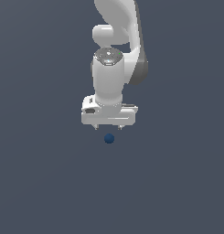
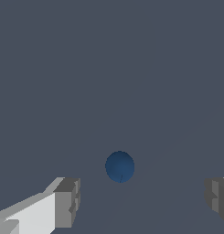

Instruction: Pick up the object and move it to a goal position.

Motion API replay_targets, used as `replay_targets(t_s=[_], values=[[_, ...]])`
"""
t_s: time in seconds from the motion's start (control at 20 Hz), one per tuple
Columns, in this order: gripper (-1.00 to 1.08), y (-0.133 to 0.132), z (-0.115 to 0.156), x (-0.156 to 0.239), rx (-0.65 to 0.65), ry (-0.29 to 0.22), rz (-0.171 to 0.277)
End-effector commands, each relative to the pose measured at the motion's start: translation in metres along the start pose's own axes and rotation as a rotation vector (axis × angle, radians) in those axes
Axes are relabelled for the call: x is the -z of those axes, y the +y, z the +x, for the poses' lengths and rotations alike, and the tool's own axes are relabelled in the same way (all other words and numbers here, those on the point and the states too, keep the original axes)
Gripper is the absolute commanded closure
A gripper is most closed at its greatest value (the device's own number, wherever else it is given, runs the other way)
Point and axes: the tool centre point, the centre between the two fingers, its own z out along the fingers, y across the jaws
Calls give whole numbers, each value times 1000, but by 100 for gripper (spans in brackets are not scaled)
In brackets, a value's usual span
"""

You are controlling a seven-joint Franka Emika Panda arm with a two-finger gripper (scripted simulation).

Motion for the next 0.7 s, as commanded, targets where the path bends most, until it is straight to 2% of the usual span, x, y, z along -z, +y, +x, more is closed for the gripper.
replay_targets(t_s=[0.0, 0.35, 0.65], values=[[-92, 0, -5, -15, 12, -11, 3], [-92, -2, -30, -78, 64, -55, 17], [-92, -2, -44, -104, 87, -74, 25]])
